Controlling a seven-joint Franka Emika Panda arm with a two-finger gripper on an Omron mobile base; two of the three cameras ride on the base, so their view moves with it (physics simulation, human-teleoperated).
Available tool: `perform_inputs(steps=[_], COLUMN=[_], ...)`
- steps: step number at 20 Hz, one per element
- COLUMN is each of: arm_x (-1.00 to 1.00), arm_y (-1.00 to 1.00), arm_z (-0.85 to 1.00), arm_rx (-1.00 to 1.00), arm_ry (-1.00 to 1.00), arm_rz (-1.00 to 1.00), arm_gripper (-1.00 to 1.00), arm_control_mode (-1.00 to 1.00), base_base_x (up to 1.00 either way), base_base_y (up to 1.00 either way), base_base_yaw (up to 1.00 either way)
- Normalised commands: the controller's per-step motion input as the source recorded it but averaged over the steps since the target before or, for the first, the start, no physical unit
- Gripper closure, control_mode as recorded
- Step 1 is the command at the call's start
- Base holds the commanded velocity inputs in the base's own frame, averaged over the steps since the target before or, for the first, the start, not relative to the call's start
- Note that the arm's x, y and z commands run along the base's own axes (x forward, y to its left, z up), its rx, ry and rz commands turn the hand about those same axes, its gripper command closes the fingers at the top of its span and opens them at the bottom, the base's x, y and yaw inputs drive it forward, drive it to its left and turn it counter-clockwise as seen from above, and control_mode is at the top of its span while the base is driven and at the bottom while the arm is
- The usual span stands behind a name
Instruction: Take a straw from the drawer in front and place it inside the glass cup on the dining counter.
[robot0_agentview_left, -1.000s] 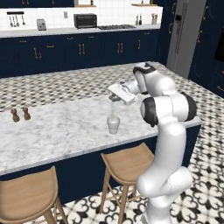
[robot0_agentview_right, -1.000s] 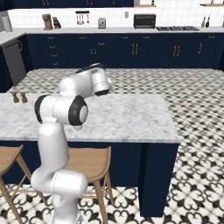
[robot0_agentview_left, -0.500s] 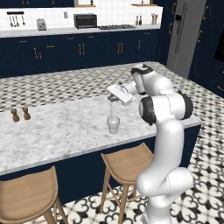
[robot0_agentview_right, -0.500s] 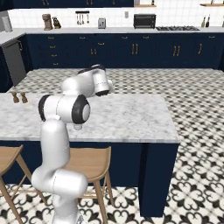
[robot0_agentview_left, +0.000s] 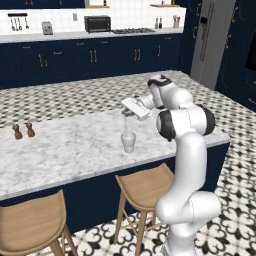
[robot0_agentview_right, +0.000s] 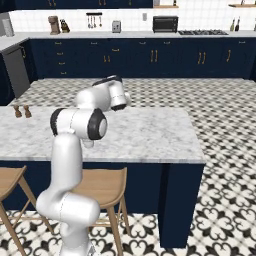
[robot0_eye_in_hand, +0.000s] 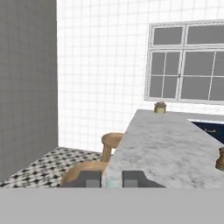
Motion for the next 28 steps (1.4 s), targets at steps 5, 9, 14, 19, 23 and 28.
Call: perform_inputs(steps=[5, 9, 14, 19, 23, 28], arm_x=[0.20, -0.06, -0.47, -0.61, -0.45, -0.03], arm_y=[0.00, 0.00, -0.03, -0.20, -0.18, -0.01], arm_z=[-0.25, -0.13, -0.01, -0.01, -0.08, -0.21], arm_rx=[0.00, 0.00, 0.00, 0.00, 0.00, 0.00], arm_ry=[0.00, 0.00, 0.00, -0.01, -0.01, 0.00], arm_rz=[-0.01, -0.02, -0.02, -0.03, -0.04, -0.02], arm_gripper=[1.00, 1.00, 1.00, 1.00, 1.00, 1.00], arm_control_mode=[-1.00, -1.00, -1.00, -1.00, -1.00, -1.00], base_base_x=[0.00, 0.00, 0.00, 0.00, 0.00, 0.00], base_base_y=[0.00, 0.00, 0.00, 0.00, 0.00, 0.00], base_base_yaw=[0.00, 0.00, 0.00, 0.00, 0.00, 0.00])
